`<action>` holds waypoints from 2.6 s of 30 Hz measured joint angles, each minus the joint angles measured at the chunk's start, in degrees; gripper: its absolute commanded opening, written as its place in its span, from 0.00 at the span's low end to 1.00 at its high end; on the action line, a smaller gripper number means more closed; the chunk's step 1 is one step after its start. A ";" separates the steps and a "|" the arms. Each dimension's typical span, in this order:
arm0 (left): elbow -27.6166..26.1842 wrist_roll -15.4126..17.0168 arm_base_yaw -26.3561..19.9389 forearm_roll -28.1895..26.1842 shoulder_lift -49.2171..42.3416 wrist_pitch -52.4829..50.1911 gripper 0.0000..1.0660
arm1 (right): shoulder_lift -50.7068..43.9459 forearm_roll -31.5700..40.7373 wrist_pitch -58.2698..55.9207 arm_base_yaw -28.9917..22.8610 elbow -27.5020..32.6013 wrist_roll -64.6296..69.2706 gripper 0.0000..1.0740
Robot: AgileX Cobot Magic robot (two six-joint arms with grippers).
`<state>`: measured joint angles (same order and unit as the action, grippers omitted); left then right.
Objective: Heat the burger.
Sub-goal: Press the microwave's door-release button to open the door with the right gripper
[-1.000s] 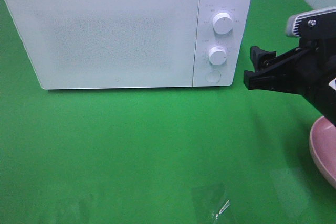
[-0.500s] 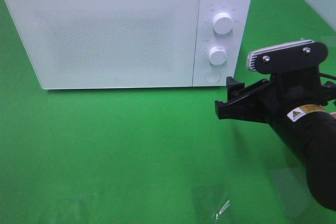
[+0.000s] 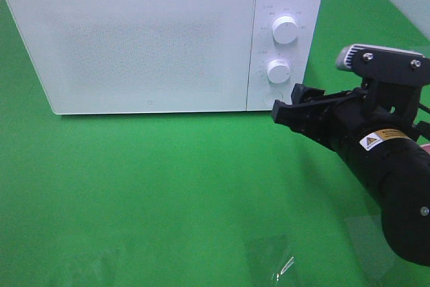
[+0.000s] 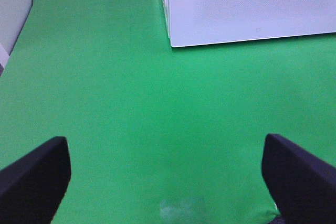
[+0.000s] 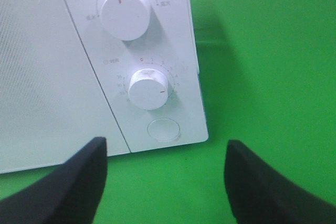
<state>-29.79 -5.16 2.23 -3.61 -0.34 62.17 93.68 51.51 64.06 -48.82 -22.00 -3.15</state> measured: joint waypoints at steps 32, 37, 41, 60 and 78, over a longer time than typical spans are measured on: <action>0.00 0.00 0.00 0.00 0.00 0.00 0.85 | 0.17 -1.89 -9.40 0.06 -0.11 63.03 0.00; 0.00 0.00 0.00 0.00 0.00 0.00 0.85 | 2.75 -1.60 -9.22 0.06 -0.11 64.52 0.00; 0.00 0.00 0.00 0.00 0.00 0.00 0.85 | 6.93 -2.52 -9.22 0.23 -0.23 69.56 0.00; 0.00 0.00 0.00 0.00 0.00 0.00 0.85 | 14.50 -15.81 -11.46 11.34 -8.19 75.11 0.00; 0.00 0.00 0.00 0.00 0.00 0.00 0.85 | 21.94 -16.39 -13.69 13.52 -17.19 75.57 0.00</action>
<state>-29.79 -5.16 2.23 -3.61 -0.34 62.17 115.62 35.12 50.36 -35.29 -39.19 72.42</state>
